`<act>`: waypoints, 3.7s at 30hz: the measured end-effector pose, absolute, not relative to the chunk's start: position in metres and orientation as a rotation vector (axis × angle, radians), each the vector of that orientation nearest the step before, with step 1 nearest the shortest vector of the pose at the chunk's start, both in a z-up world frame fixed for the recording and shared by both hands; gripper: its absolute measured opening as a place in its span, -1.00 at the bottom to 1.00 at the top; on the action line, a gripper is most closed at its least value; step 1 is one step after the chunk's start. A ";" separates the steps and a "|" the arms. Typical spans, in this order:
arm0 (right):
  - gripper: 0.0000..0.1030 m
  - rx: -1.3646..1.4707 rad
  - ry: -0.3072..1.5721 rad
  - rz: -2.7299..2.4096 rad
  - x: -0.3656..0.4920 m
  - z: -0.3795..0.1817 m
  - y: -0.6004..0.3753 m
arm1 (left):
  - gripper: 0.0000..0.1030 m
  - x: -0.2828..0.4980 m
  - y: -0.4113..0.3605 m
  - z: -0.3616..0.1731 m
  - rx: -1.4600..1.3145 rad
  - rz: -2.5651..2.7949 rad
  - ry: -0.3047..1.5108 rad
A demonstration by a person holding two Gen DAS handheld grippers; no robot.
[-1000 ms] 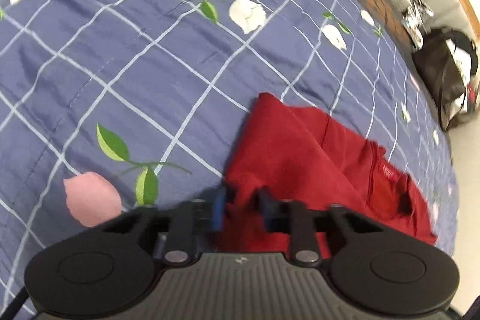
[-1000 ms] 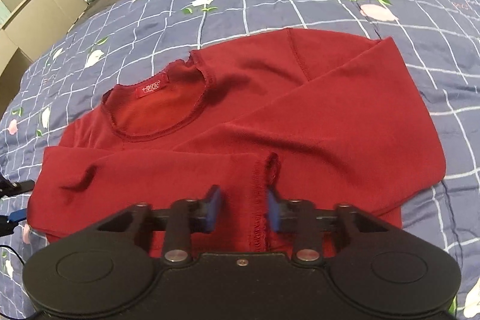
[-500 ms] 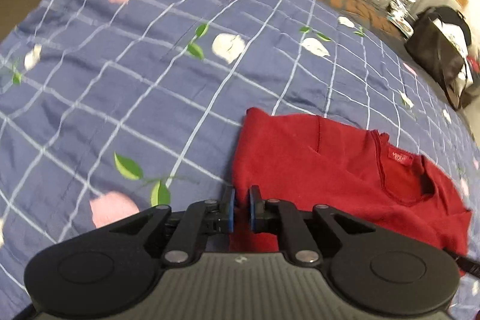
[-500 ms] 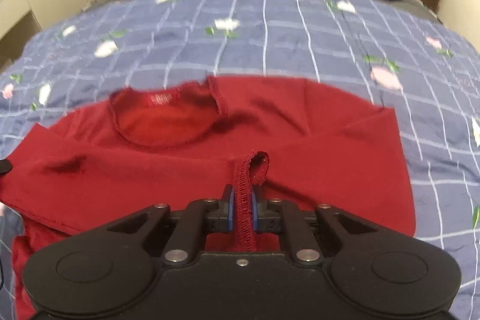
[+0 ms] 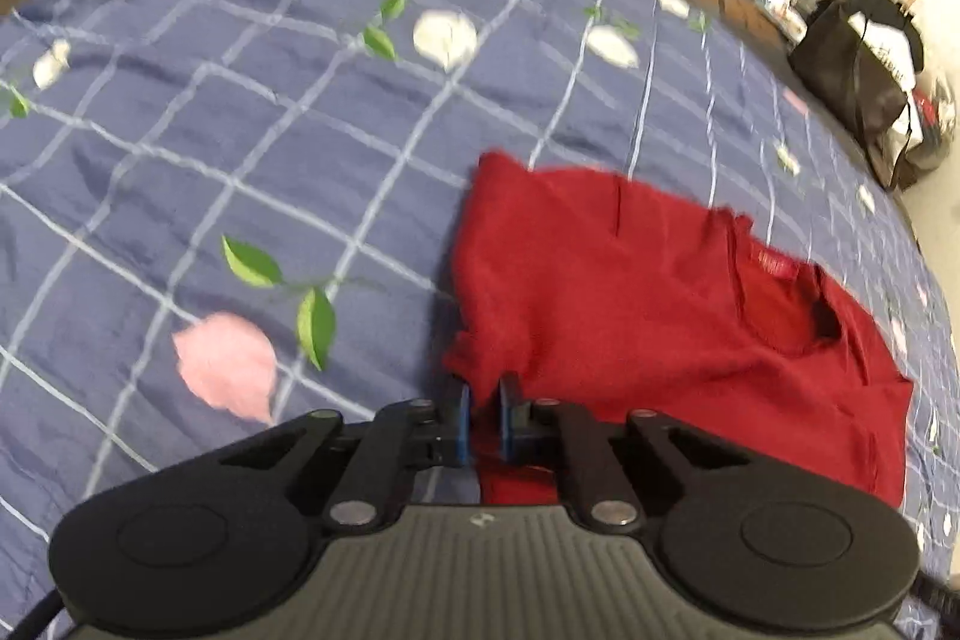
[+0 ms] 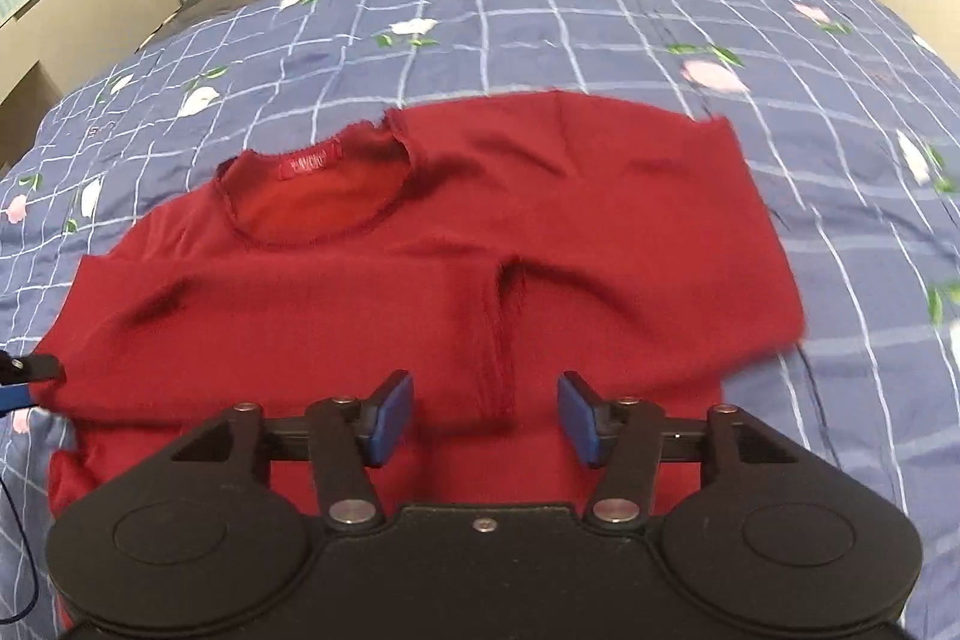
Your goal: Fold small clothes
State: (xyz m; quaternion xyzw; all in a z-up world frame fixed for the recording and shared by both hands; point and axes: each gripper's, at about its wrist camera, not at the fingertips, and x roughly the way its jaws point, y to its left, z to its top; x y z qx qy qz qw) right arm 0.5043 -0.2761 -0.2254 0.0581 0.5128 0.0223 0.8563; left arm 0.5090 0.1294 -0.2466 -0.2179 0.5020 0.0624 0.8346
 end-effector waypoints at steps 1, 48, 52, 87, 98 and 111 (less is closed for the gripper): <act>0.11 0.125 1.081 0.037 0.495 -0.225 -0.278 | -0.85 0.507 0.129 -0.244 -0.447 0.150 1.054; -0.82 0.308 1.432 -0.109 0.315 -0.240 -0.305 | -0.95 0.349 0.067 -0.244 -0.239 -0.068 1.475; -0.86 0.214 1.411 -0.077 0.307 -0.227 -0.305 | -0.96 0.326 0.059 -0.224 -0.163 -0.010 1.454; -0.89 -0.069 1.383 0.221 0.189 -0.188 -0.353 | -0.93 0.184 0.008 -0.188 -0.183 0.135 1.320; -0.50 -0.087 1.345 0.172 0.179 -0.192 -0.351 | 0.00 0.171 0.014 -0.208 -0.222 0.204 1.314; 0.88 -0.447 1.142 0.218 0.133 -0.193 -0.318 | 0.99 0.135 -0.012 -0.200 -0.022 0.318 1.213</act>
